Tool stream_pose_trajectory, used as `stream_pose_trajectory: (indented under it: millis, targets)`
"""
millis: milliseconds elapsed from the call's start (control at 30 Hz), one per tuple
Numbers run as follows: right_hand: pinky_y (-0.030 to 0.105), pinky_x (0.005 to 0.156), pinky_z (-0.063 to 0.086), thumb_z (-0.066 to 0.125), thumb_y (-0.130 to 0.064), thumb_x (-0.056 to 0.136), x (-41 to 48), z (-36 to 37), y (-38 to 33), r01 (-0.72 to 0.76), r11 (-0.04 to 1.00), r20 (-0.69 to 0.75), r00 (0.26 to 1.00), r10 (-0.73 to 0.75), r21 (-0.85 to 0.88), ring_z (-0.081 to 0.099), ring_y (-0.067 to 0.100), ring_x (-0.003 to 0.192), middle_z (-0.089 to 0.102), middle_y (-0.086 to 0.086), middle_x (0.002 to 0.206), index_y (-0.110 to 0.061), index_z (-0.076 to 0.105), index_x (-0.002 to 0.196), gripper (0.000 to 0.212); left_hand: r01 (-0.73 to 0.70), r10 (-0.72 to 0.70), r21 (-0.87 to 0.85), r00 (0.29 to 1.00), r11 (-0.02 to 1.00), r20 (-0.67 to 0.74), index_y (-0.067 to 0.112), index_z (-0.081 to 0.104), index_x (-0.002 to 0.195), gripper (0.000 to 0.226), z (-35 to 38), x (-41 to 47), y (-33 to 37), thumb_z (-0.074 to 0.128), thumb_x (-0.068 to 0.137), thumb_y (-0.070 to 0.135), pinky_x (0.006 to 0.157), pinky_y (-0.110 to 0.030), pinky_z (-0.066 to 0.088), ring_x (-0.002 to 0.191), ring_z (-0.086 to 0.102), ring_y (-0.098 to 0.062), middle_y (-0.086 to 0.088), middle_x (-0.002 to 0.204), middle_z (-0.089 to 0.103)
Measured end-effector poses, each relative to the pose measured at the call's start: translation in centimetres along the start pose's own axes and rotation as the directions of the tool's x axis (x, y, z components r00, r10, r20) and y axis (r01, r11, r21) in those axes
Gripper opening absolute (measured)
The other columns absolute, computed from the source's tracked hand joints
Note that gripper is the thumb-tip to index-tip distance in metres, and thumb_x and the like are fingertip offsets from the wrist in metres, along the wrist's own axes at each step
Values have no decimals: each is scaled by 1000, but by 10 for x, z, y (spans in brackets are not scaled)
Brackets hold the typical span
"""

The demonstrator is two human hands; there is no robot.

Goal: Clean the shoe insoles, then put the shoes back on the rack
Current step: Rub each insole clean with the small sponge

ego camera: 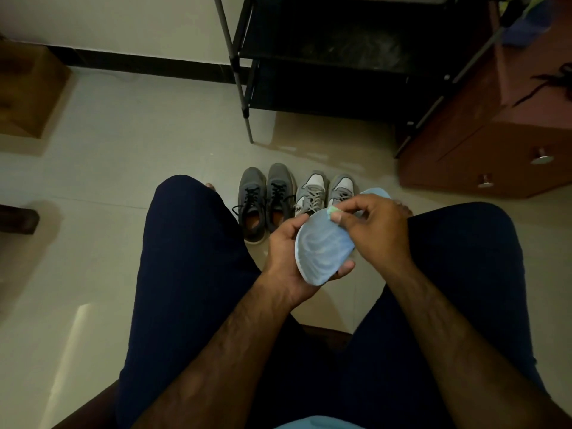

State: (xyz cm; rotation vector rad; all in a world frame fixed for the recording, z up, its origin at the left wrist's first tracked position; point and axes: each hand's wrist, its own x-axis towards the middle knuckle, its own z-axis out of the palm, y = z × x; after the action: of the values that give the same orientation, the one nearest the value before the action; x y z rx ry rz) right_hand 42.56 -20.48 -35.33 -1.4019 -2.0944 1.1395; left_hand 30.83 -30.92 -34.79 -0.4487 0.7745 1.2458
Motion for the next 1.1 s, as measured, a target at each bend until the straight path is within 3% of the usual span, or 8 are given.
stream_pose_trajectory:
  millis: [133, 300, 467, 600, 733, 900, 1033, 1100]
  targets:
    - [39, 83, 61, 85, -22, 84, -16, 7, -16, 64, 991, 150, 985, -81, 116, 71, 7, 86, 75, -15, 89, -25, 81, 91, 8, 10, -8, -66, 999, 998, 33, -1, 75, 108, 53, 2, -3, 1, 47, 98, 42, 83, -45, 55, 88, 74, -35, -21, 110, 73]
    - [43, 84, 61, 85, -27, 84, -2, 1, -6, -20, 996, 15, 1000, 19, 91, 71, 6, 86, 76, -14, 87, -29, 81, 90, 7, -4, 4, -17, 999, 1000, 34, 4, 65, 131, 52, 1, -2, 1, 49, 97, 40, 88, -52, 54, 106, 68, -38, -21, 125, 70]
    - [39, 85, 61, 84, -28, 85, -14, 8, -16, 73, 990, 127, 988, -89, 124, 72, 6, 88, 76, -13, 90, -25, 81, 93, 9, 22, -17, -78, 997, 997, 70, -1, 74, 111, 50, 1, -2, 1, 45, 100, 38, 85, -47, 58, 96, 73, -36, -21, 116, 72]
    - [44, 81, 62, 82, -32, 86, 2, 1, -4, -3, 999, 2, 1000, 3, 47, 71, 5, 84, 76, -14, 86, -28, 81, 89, 5, -15, 15, 17, 999, 1000, 42, 6, 71, 115, 43, 4, -1, 0, 52, 90, 36, 87, -51, 49, 97, 69, -35, -19, 113, 74]
    - [41, 77, 63, 84, -31, 85, -14, 9, -17, 39, 992, 168, 984, -60, 123, 73, 7, 82, 77, -12, 86, -26, 81, 90, 8, 8, -6, -48, 999, 999, 40, -2, 77, 102, 54, 2, -2, 3, 43, 99, 40, 90, -47, 52, 89, 74, -32, -19, 107, 75]
    - [45, 80, 62, 84, -33, 84, 1, 2, -6, -6, 997, 56, 998, 2, 77, 72, 6, 83, 76, -14, 84, -27, 80, 89, 8, -46, 46, -15, 999, 999, -7, 4, 67, 127, 53, 4, -3, 0, 48, 96, 43, 86, -48, 52, 104, 68, -36, -20, 118, 71]
    - [45, 66, 63, 84, -32, 85, -14, 5, -16, 20, 993, 210, 977, -43, 114, 73, 12, 71, 75, -11, 81, -27, 80, 88, 7, -38, 40, -64, 999, 997, 26, -5, 74, 112, 54, 6, -10, 1, 49, 95, 40, 87, -46, 56, 95, 72, -36, -23, 114, 72]
    - [45, 71, 63, 84, -36, 84, -12, 4, -12, 30, 997, 166, 985, -43, 77, 72, 9, 75, 75, -15, 81, -31, 79, 85, 7, -60, 61, -59, 998, 996, 14, -4, 71, 115, 50, 8, -11, 1, 51, 93, 37, 81, -44, 54, 90, 71, -36, -23, 110, 72]
